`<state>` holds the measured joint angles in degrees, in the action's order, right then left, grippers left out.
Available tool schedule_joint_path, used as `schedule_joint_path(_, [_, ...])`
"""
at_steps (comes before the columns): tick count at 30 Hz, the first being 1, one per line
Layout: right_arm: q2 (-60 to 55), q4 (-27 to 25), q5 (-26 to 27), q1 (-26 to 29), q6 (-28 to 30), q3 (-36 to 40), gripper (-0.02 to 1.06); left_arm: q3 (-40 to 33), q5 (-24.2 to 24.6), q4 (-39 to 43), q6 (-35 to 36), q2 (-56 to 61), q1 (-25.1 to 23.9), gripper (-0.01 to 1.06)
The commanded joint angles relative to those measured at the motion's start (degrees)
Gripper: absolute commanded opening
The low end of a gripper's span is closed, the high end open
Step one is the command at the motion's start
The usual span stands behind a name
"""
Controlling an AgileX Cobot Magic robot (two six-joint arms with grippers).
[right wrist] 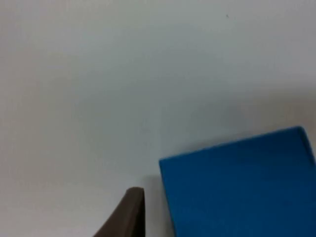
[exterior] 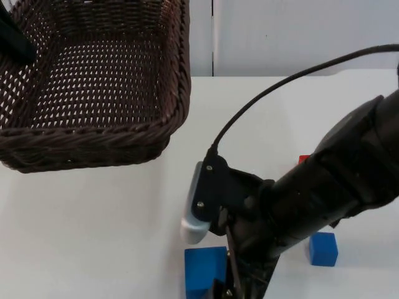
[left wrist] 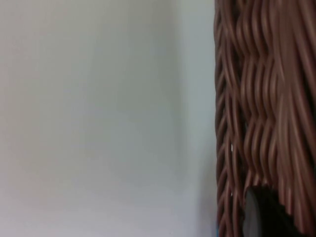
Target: Pick up the basket with the left hand and place the largest block into the basket with the right hand.
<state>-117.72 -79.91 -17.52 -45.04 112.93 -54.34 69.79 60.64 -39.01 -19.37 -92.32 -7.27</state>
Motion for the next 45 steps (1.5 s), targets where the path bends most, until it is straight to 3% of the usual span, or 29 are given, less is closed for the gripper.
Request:
schedule_joint_path(1, [-0.91,-0.05,-0.76,-0.24,0.56,-0.54,1.05,0.03,0.46,-0.99,-0.03,0.73,-0.13,0.00])
schedule_joint_path(12, [-1.34,-0.29,-2.04,-0.24,1.27,-1.47,1.02,0.03,-0.10,-0.99,-0.03,0.73,-0.13,0.00])
schedule_joint_path(14, [-1.34,-0.29,-2.04,-0.24,1.27,-1.47,0.91,0.03,-0.10,-0.99,-0.03,0.73,-0.13,0.00])
schedule_joint_path(15, [-1.34,-0.29,-1.72,-0.24,1.27,-1.47,0.76,0.03,-0.09,-0.75,-0.03,0.73,-0.13,0.00])
schedule_joint_path(16, [-1.34,-0.29,-1.72,-0.24,1.27,-1.47,0.76,0.03,-0.09,-0.75,-0.03,0.73,-0.13,0.00])
schedule_joint_path(19, [-1.34,-0.29,-0.77,-0.24,0.87,-1.47,0.44,0.03,-0.09,-0.75,-0.03,0.73,-0.13,0.00])
schedule_joint_path(20, [-1.34,-0.29,-0.77,-0.24,0.87,-1.47,0.44,0.03,-0.09,-0.75,-0.03,0.73,-0.13,0.00])
schedule_joint_path(21, [-1.34,-0.29,-0.77,-0.24,0.87,-1.47,0.29,0.03,-0.09,-0.75,-0.03,0.73,-0.13,0.00])
schedule_joint_path(24, [-1.34,-0.29,-0.77,-0.24,0.18,-1.47,0.01,0.03,-0.09,-0.75,-0.03,0.73,-0.13,0.00])
schedule_joint_path(35, [6.21,5.02,0.21,-0.24,-7.34,2.90,0.00,0.03,-0.24,-0.77,-0.03,0.30,-0.13,0.00])
schedule_joint_path(45, [17.64,5.02,3.53,-0.01,-11.28,11.39,0.00,0.03,-0.98,-0.77,-0.03,0.30,-0.13,0.00])
